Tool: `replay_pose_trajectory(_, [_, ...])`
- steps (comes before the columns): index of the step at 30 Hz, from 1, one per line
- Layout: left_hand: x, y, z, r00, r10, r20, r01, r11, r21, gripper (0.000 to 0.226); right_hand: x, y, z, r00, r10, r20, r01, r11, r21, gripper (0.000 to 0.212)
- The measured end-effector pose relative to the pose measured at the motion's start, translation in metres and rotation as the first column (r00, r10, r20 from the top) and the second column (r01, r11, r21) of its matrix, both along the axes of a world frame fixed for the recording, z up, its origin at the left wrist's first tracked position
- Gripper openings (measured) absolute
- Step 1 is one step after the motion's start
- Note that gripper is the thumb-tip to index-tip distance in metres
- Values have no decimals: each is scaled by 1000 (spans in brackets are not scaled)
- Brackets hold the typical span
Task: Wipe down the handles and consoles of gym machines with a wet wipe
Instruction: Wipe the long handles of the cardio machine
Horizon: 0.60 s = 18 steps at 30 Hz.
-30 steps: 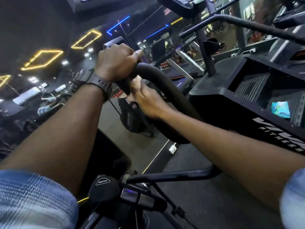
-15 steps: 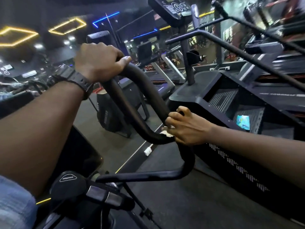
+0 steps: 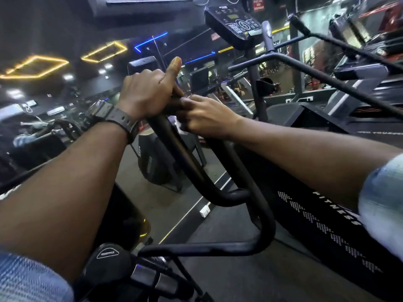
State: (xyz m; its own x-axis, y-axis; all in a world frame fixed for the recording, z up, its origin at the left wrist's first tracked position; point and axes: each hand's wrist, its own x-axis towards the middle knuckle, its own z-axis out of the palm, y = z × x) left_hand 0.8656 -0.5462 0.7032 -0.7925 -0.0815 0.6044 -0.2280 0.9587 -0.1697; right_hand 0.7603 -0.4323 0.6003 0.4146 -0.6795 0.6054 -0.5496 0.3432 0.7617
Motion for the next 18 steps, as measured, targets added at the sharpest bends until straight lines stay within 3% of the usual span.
replay_pose_trajectory(4, [3, 6, -3, 1000, -15, -3, 15, 999, -41, 76, -6, 40, -33, 967, 75, 244, -105, 988, 113, 19])
replay_pose_trajectory(6, [2, 2, -6, 999, -21, -24, 19, 997, -76, 79, -5, 40, -23, 977, 54, 207, -91, 981, 170, 21])
replay_pose_trajectory(10, [-2, -6, -12, 998, -20, -64, 12, 991, -130, 100, 9, 2, 12, 971, 94, 221, -89, 996, -30, 27])
replay_pose_trajectory(13, [-1, -3, -12, 997, -22, -73, 11, 990, -143, 96, 12, -11, 18, 962, 182, 203, -184, 983, -9, 21])
replay_pose_trajectory(16, [1, 0, -13, 996, -39, -83, 28, 991, -133, 90, -4, 14, -4, 985, 94, 142, -93, 996, -16, 22])
replay_pose_trajectory(18, [4, 2, -13, 994, -67, -80, 57, 990, -131, 83, -16, 43, -31, 963, 47, 265, -57, 998, 33, 23])
